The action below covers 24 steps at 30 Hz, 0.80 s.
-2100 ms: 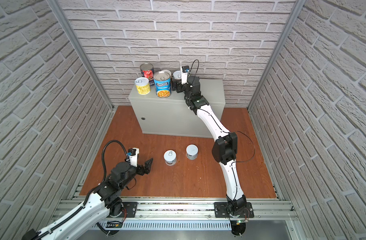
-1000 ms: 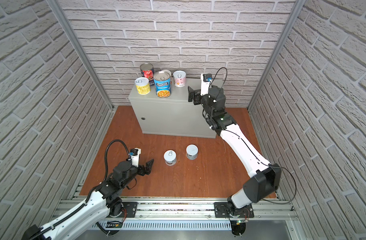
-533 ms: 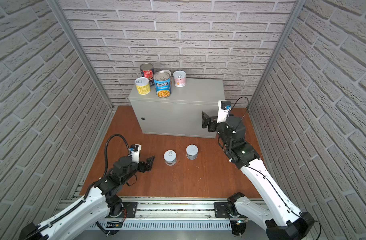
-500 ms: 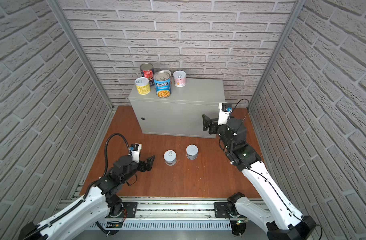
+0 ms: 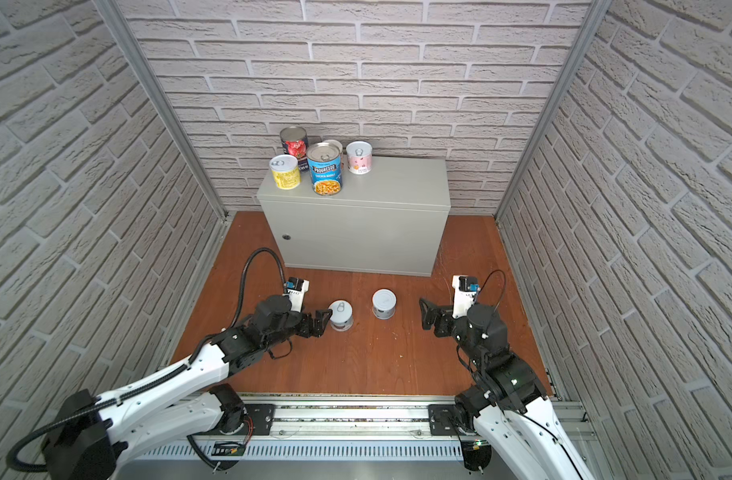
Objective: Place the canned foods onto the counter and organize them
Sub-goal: 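Retract the right gripper while the left gripper lowers over a white can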
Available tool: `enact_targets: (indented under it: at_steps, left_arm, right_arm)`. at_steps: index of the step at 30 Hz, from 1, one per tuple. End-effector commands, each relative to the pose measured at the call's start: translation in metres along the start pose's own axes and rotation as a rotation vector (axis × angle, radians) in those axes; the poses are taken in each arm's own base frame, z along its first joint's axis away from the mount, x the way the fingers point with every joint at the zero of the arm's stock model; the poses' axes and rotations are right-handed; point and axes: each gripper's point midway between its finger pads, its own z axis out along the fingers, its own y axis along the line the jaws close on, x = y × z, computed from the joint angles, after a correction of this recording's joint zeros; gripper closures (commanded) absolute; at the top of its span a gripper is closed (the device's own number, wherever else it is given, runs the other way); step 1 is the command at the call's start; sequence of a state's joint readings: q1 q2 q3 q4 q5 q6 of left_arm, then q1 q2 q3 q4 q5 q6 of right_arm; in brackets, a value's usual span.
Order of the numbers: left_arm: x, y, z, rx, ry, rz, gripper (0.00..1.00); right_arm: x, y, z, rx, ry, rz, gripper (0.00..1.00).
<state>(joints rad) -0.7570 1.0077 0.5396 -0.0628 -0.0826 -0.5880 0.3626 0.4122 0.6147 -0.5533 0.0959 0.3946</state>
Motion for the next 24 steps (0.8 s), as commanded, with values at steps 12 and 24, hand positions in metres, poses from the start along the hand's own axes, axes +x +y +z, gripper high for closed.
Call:
enact_targets:
  at_steps: [12,24]
  left_arm:
    - [0.008,-0.033,0.036,0.059,0.237,-0.005,0.02]
    - [0.023,-0.039,0.06,0.015,0.331,0.059,0.02]
  right_arm:
    - [0.055,-0.016,-0.006,-0.021,0.049,0.148,0.03]
    - [0.06,-0.013,0.008,-0.021,0.09,0.145,0.04]
